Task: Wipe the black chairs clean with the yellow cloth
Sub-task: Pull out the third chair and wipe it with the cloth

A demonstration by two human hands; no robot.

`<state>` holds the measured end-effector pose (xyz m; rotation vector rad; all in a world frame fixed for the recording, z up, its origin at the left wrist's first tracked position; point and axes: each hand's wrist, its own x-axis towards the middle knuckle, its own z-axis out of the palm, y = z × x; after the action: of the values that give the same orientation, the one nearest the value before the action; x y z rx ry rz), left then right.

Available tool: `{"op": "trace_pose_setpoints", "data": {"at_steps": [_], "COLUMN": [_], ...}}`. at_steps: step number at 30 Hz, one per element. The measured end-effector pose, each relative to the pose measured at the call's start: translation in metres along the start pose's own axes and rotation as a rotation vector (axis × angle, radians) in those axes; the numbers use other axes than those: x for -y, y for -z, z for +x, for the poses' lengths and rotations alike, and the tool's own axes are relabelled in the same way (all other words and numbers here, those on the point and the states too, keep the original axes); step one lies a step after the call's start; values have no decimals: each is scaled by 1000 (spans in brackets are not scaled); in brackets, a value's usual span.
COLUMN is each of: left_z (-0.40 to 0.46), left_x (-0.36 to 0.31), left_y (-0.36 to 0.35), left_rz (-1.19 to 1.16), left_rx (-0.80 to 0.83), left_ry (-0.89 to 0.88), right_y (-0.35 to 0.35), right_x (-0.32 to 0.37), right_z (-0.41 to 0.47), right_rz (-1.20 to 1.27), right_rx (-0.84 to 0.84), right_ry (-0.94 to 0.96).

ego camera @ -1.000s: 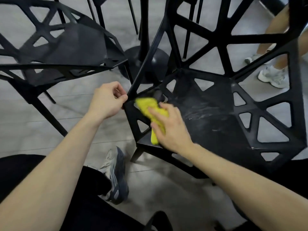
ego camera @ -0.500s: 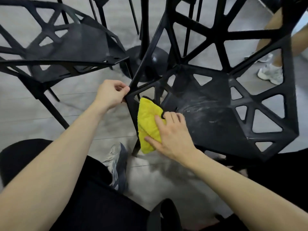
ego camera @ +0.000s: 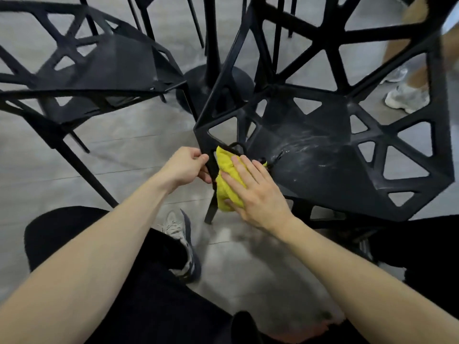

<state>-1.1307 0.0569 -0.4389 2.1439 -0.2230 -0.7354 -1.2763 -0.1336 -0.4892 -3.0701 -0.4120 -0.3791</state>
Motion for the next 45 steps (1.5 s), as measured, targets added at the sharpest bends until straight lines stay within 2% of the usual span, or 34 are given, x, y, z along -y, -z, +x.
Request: {"op": "trace_pose_setpoints", "data": {"at_steps": [3,6,10,12,14,17,21,23,25,27,29,32,34,36,40,43,45], "left_z": [31,50,64,72,82,94,107,110,105,102,99,101,100,100,100,94,70], "left_x": [-21,-42,-54,-56,-55,-59,-74,-80,-82,-78,-76,-73,-73,-75,-75,-62,-61], "left_y": [-13,-20,-16,-26,-40,-48,-48,-53,-57,-61,-61,-56,-54,-53,-57,-64,-74], "left_rz": [-16,-146,-208,-231,-253,-233,-322,-364,-395,-410,-413,-382,-371,-348,-347,-239,-34], "left_rx": [-29,54,54,64,53,-76,-80,-87,-107,-122,-117,-153,-161,-167,-214,-268,-393], "left_ry": [-60,-65,-45,-16,-8,-10,100,150,173,149,128,110,120,144,137,87,-41], "right_y": [5,8,15,10,-7,-21,4,23,28,14,-6,-21,-14,5,34,19,3], "right_x": [-35,-57,-88,-84,-55,-29,-100,-131,-141,-122,-87,-52,-69,-105,-162,-140,-116], "right_z": [24,39,3,6,46,87,-7,-67,-84,-51,10,69,46,-15,-129,-100,-45], "right_rz": [-46,-119,-153,-180,-182,-125,-152,-139,-147,-152,-155,-117,-97,-146,-221,-209,-201], "right_rx": [15,70,23,-9,-21,-40,-63,-102,-149,-157,-144,-48,-43,-52,-84,-161,-221], "right_ry": [-109,-245,-357,-383,-401,-405,-181,-304,-463,-510,-436,-361,-279,-222,-419,-596,-542]}}
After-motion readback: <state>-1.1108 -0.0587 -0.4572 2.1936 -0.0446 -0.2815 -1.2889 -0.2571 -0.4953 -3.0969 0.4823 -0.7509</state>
